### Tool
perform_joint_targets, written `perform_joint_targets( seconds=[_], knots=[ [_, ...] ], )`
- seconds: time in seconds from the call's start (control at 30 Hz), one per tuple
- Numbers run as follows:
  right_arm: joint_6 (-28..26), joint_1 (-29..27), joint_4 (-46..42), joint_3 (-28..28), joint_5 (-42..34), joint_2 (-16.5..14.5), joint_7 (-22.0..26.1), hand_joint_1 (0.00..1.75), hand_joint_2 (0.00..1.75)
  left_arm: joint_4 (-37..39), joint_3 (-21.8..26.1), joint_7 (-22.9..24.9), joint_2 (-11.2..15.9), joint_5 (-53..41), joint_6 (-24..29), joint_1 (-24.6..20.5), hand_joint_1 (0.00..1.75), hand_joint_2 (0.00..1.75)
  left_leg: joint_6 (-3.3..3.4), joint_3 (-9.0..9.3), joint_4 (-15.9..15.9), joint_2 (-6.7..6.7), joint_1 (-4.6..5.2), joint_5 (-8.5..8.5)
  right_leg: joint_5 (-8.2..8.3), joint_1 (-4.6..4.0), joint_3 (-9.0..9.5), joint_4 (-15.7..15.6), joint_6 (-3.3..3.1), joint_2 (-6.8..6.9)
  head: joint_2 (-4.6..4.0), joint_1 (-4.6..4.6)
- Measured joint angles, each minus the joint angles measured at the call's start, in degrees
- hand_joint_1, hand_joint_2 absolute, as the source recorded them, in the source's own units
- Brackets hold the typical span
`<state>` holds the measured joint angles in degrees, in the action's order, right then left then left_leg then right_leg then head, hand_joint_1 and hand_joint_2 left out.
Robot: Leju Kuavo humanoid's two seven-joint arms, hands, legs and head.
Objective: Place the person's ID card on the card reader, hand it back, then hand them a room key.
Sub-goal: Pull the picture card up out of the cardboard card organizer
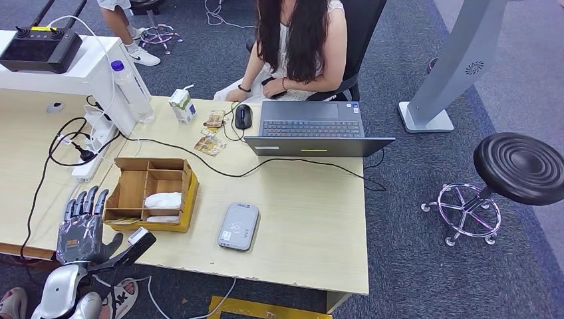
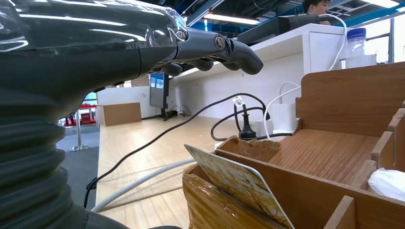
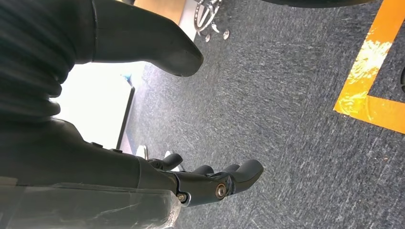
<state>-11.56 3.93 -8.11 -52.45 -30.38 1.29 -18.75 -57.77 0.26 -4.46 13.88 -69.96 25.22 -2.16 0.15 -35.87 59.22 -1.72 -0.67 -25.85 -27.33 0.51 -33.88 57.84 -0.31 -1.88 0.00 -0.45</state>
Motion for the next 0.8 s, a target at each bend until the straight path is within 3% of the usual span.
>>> perform_joint_targets(
  seconds=[0.23, 0.47, 0.8],
  knots=[
    [0.0, 0.0, 0.0, -0.3, 0.0, 0.0, 0.0, 0.0, 1.75, 0.0, 0.0, -0.1, 0.0, 0.0, 0.1, 0.0, 0.0, 1.75, 0.0, 0.0, 0.0, 0.0, 0.0, 0.0, 0.0, 0.0, 0.0, 0.0, 0.0, 0.0, 0.0, -0.01],
    [-0.1, 0.0, 0.0, -0.7, -0.2, 0.0, 0.2, 0.0, 1.75, 0.0, 0.0, -3.7, 0.0, -0.3, 4.1, 0.0, 0.0, 1.75, 0.0, 0.0, 0.0, 0.0, 0.0, 0.0, 0.0, 0.0, 0.0, 0.0, 0.0, 0.0, 0.0, 0.0],
    [0.1, 0.1, 0.0, -1.2, -0.3, 0.0, 0.4, 0.0, 1.75, 0.0, 0.0, -6.5, -0.1, -0.3, 5.2, 0.1, 0.0, 1.75, 0.0, 0.0, 0.0, 0.0, 0.0, 0.0, 0.0, 0.0, 0.0, 0.0, 0.0, 0.0, 0.0, -0.01]
  ],
)
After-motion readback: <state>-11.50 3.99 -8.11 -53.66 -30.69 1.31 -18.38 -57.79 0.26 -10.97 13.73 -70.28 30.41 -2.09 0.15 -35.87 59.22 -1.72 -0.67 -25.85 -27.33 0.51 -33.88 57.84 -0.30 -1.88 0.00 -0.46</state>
